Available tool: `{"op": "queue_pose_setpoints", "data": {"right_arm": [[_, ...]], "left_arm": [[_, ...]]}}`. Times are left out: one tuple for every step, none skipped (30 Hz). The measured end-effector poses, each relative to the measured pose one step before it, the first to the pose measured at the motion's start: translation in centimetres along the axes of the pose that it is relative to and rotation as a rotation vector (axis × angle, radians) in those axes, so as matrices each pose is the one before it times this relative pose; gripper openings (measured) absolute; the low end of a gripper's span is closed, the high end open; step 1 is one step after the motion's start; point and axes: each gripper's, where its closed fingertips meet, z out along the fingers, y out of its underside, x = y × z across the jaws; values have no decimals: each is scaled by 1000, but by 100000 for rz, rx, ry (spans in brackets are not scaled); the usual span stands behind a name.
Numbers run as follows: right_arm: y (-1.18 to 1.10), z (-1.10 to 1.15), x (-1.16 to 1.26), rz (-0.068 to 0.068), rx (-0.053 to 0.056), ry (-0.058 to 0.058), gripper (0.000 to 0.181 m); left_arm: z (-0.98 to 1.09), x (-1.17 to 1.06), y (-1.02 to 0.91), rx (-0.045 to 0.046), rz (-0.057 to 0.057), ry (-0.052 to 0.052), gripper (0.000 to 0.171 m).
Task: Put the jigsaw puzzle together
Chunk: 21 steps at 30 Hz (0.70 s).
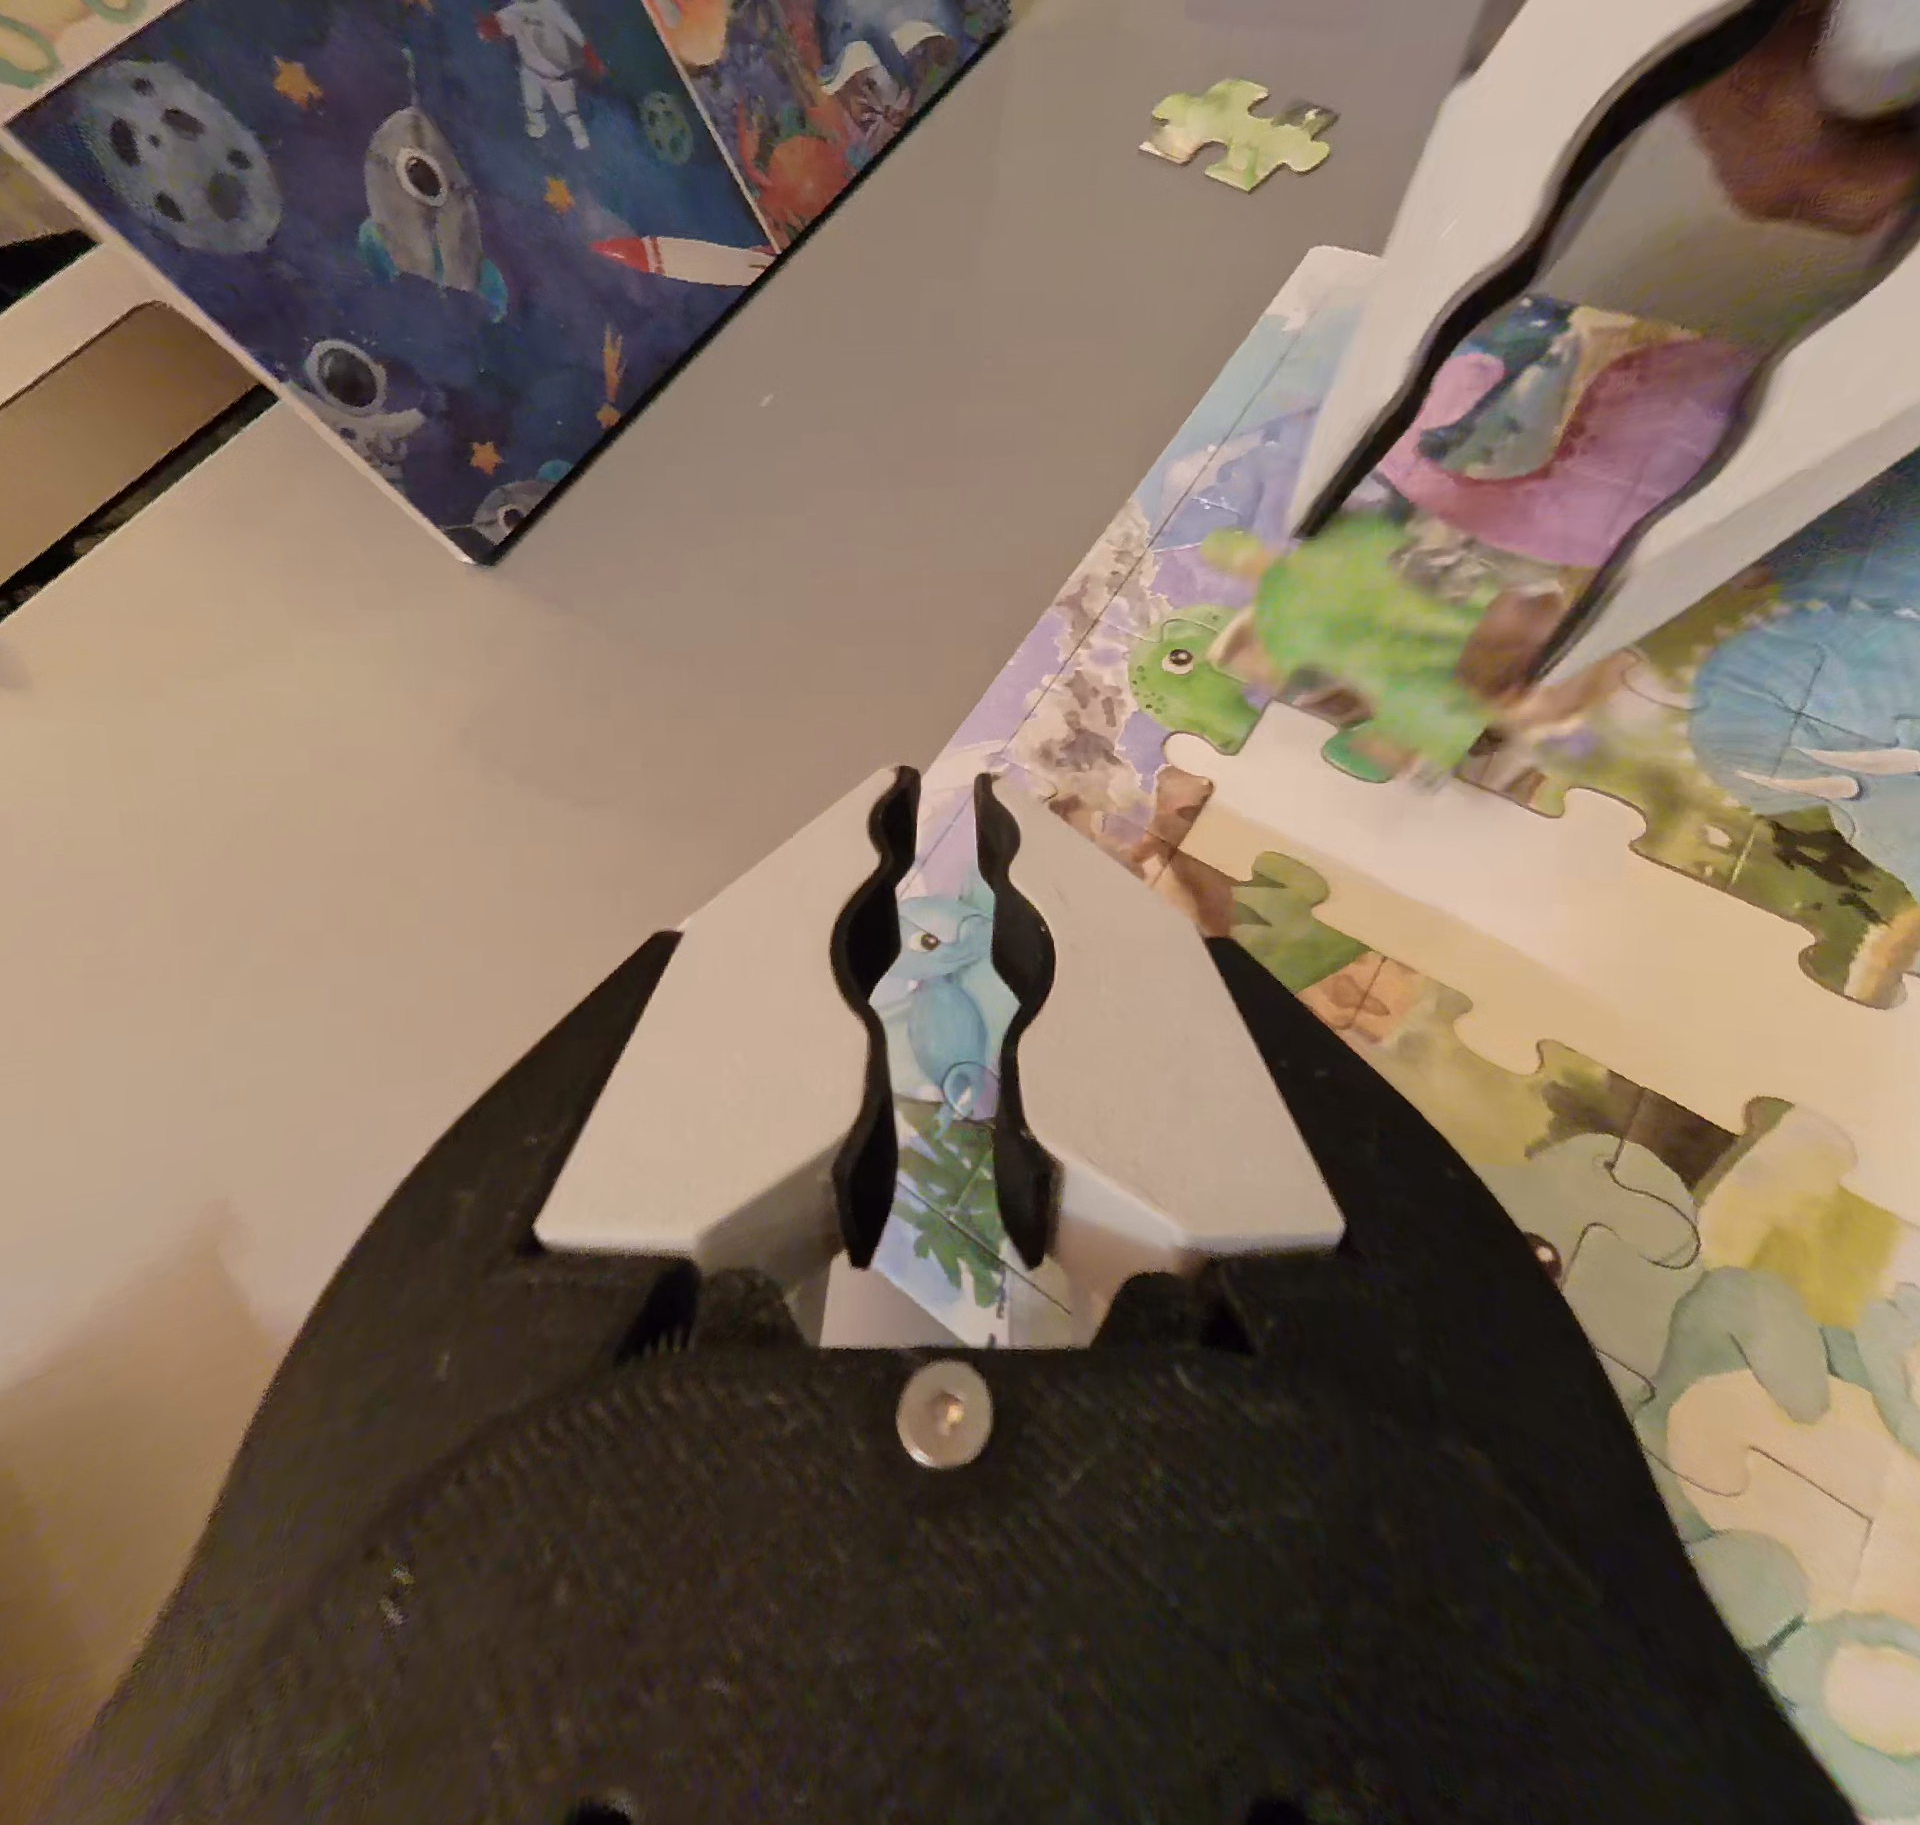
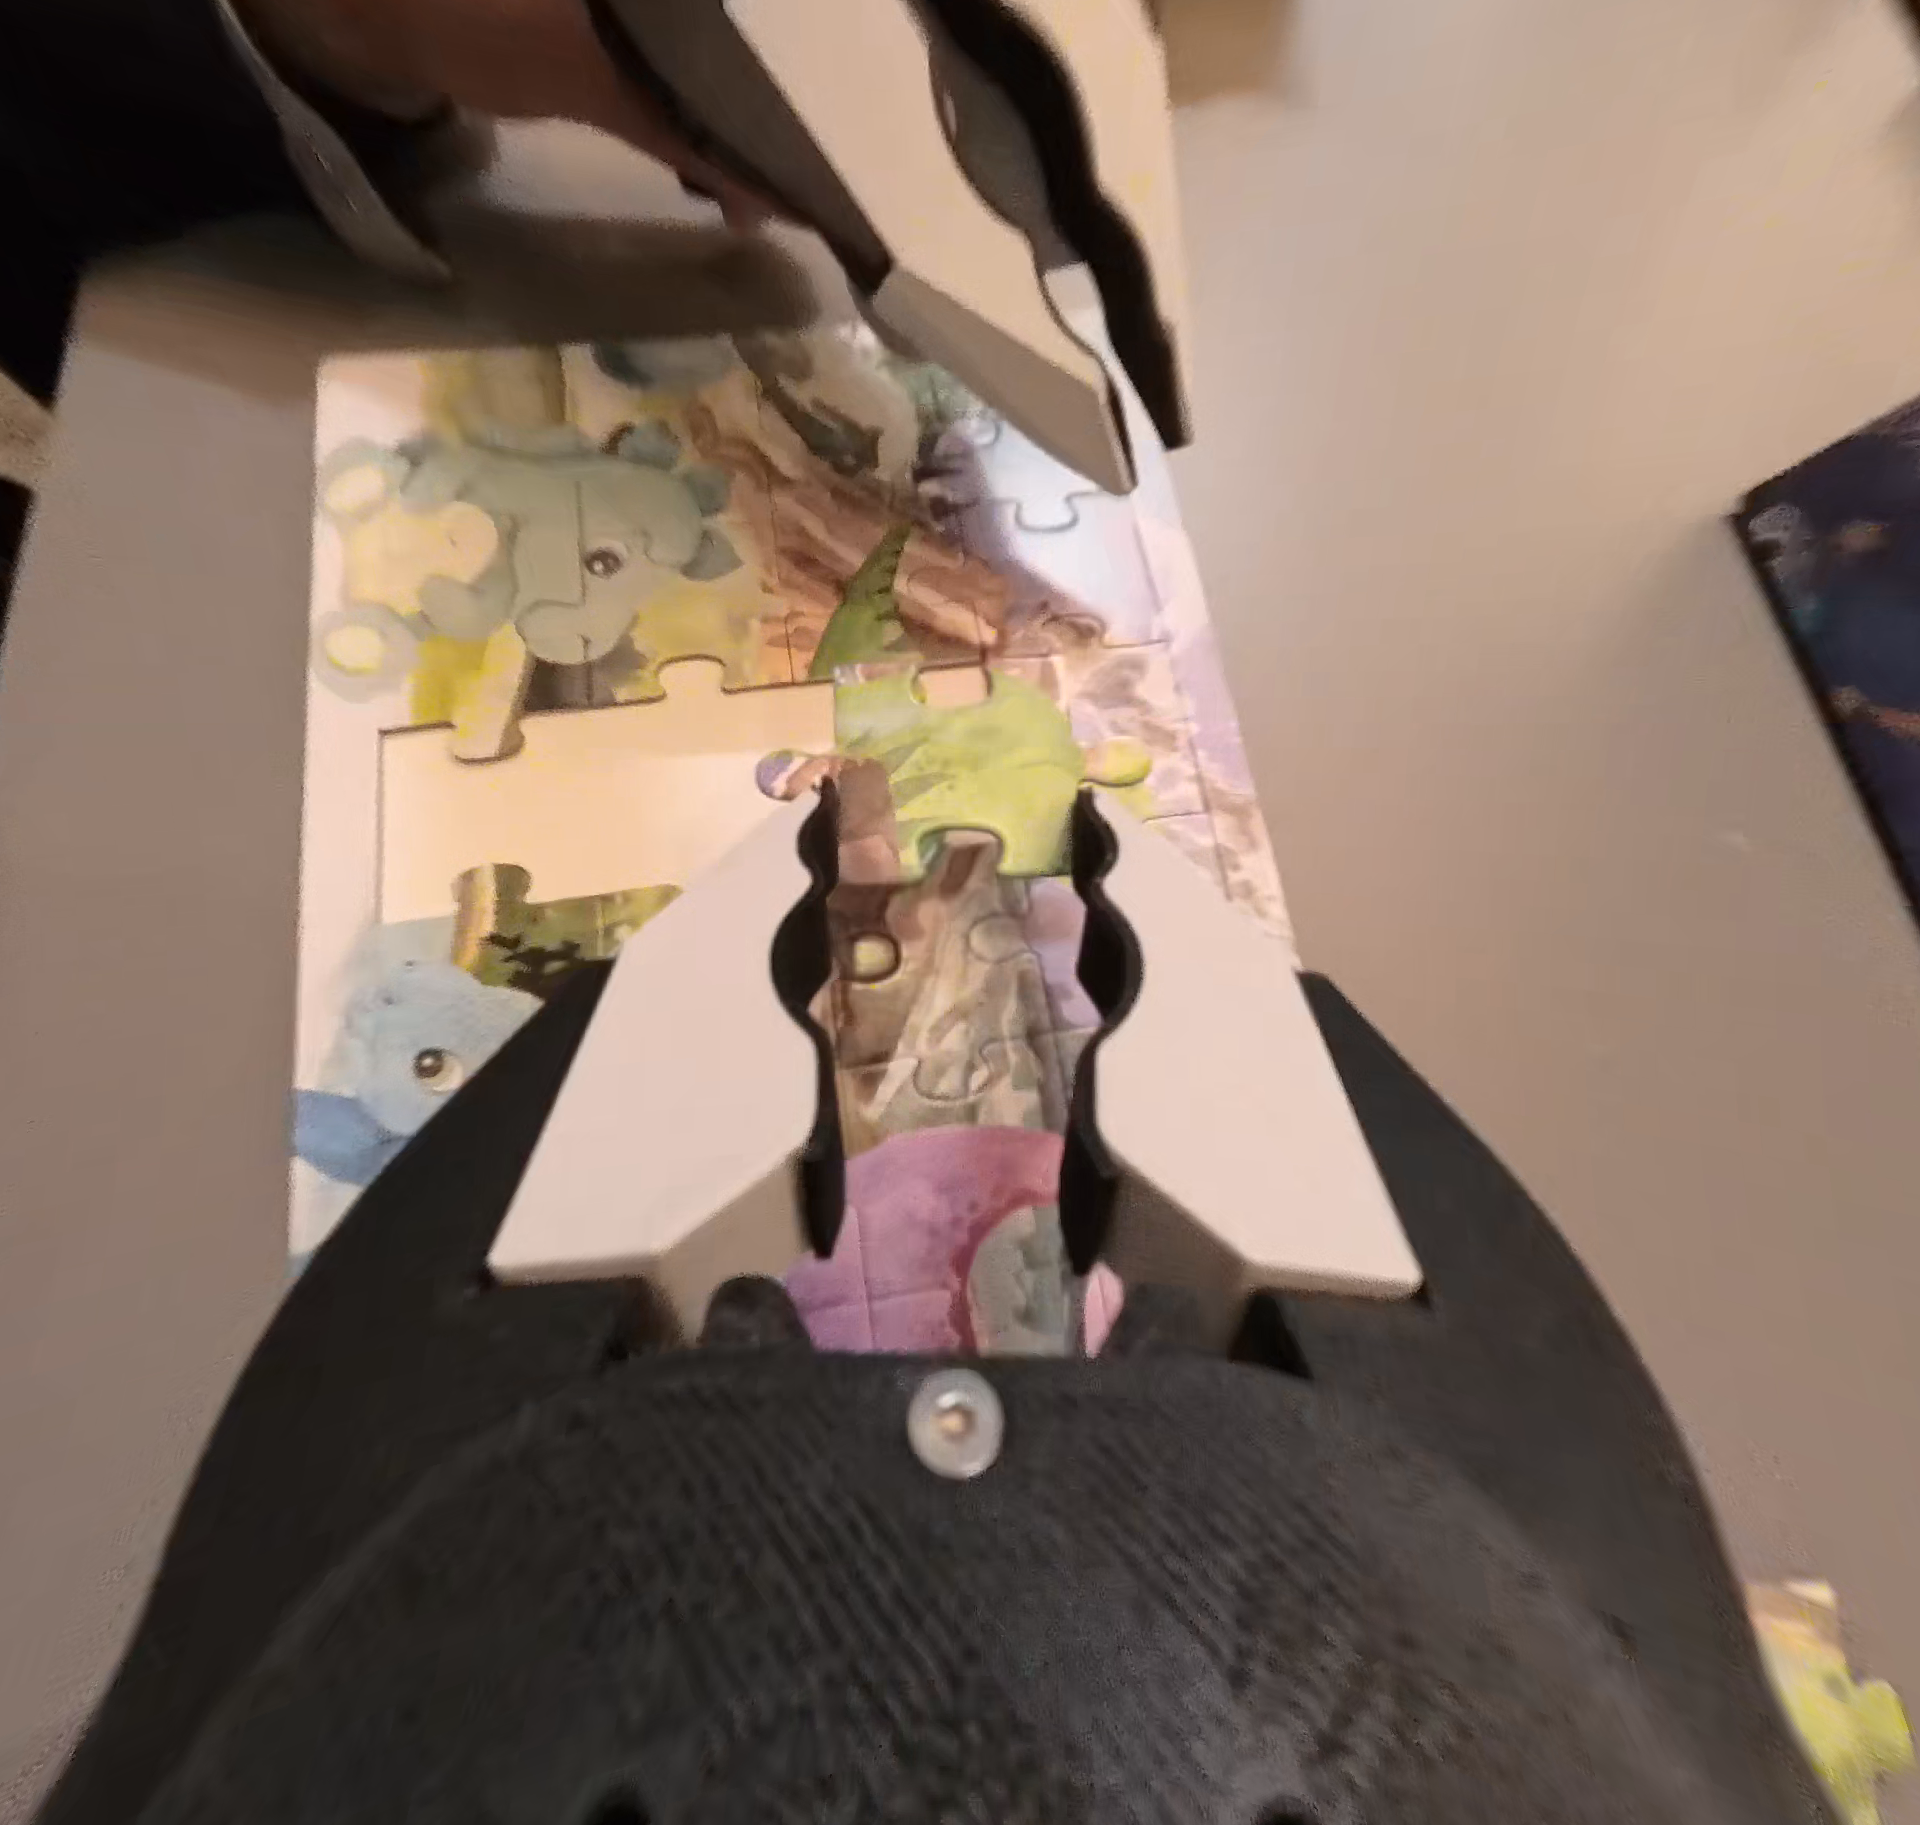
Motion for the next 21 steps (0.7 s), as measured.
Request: {"op": "queue_pose_setpoints", "data": {"right_arm": [[358, 751, -216, -248, -2645, -1471, 44], [179, 540, -332, 598, -1106, -2057, 44], [112, 356, -224, 726, -412, -1331, 44], [135, 239, -32, 400, -483, -195, 44], [129, 154, 71, 68, -604, 249, 44], [63, 97, 76, 39, -253, 63, 44], [-64, 61, -9, 128, 289, -749, 44], [-92, 65, -94, 187, 386, -1321, 44], [-63, 67, -81, 106, 133, -1182, 44], [-18, 70, -69, -342, -150, -952, 44], [48, 71, -20, -644, -504, -472, 44], [92, 65, -12, -931, -663, -426, 44], [110, 57, 2, -812, -594, -365, 44], [121, 65, 23, -394, -446, -373, 44], [146, 57, 42, -21, -488, -278, 44], [89, 34, 58, 103, -115, -52, 44], [-45, -13, -17, 77, 675, -345, 44], [-48, -21, -39, 118, 394, -381, 44], [-28, -7, 2, -47, 104, -7, 44], [-30, 2, 8, -330, -26, 195, 44], [-33, 4, 22, -426, 0, 243, 44]], "left_arm": [[53, 177, 35, -353, 950, 403, 9], [57, 112, 66, -487, 670, 204, 9], [55, 79, 63, -443, 303, 246, 9], [27, 79, 33, -224, 19, 387, 9], [17, 60, -12, -12, -91, 364, 9], [-9, 38, -28, 103, -57, 209, 9], [-14, 14, -26, 128, 6, 105, 9], [3, 11, -18, 29, 23, 61, 9], [6, 17, -4, -10, 7, 86, 9], [9, 26, -4, -52, 42, 129, 9], [15, 21, 11, -143, 85, 72, 9], [23, 20, 3, -127, 124, 47, 9], [17, 31, 6, -135, 149, 79, 9], [16, 19, -12, -61, 176, 16, 9], [7, 23, -22, -55, 231, -72, 9], [9, 16, -13, -28, 262, -84, 9], [15, 27, -17, -13, 197, 20, 9], [17, 33, 6, -137, 141, 86, 9], [11, 19, 10, -123, 85, -2, 9], [17, 12, 19, -101, 91, 32, 9], [6, 3, 14, -83, 57, 4, 9]]}}
